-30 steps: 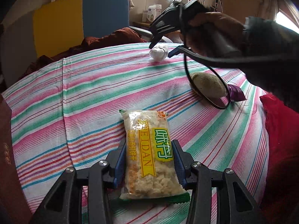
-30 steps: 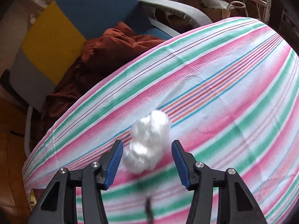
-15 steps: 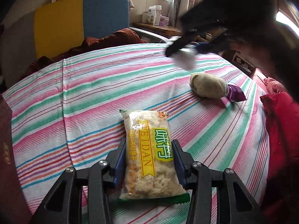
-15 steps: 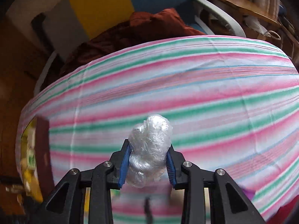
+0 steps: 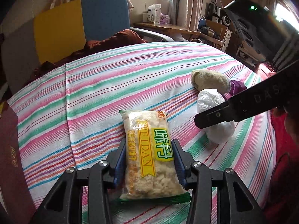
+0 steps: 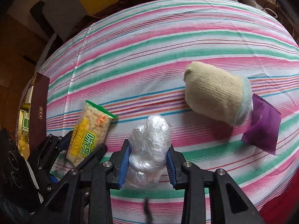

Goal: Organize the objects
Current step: 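Carry the WEIDAN packet and plastic bundle toward the gold tray with both tools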

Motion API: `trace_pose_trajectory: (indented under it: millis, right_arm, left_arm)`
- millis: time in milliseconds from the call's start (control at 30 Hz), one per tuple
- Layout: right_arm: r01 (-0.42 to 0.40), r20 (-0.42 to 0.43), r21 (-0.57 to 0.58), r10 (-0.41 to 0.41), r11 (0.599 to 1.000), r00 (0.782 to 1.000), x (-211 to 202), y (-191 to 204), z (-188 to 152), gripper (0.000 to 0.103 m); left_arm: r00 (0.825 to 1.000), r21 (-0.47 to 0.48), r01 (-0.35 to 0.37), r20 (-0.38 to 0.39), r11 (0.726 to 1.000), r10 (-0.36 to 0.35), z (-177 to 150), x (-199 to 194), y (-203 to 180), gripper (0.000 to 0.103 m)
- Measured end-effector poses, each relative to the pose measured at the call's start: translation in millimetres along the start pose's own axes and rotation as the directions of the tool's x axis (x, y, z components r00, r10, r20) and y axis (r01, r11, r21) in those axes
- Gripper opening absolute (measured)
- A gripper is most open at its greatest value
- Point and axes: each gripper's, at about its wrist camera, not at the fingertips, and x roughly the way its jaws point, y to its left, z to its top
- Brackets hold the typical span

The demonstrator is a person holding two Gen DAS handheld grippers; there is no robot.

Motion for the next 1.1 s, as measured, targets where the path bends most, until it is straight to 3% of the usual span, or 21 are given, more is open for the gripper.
trace_pose_trajectory:
  millis: [700,1000,1100]
  right_arm:
    - [0.057,0.022,-0.089,-0.055,0.994,0.998,5.8,12.6,5.8,0.036]
    - [0.069,0.036,-0.114,-0.066,0.991,0.997,2.9,8.4,6.9,0.036]
    - [0.075,0.038,-0.12,-0.071,0.99,0.997,2.8,8.0,7.2,0.036]
  left_arm:
    - [0.999,0.012,-0.051,0.003,0.999,0.051,-0.4,-2.2,-2.8,0.045]
    - [0.998,-0.024,-0.068,-0.019,0.997,0.068,-11.1,-26.6,1.3,0.044]
    - [0.998,-0.031,-0.067,0.007,0.997,0.067,-11.1,-45.9,1.7,0.044]
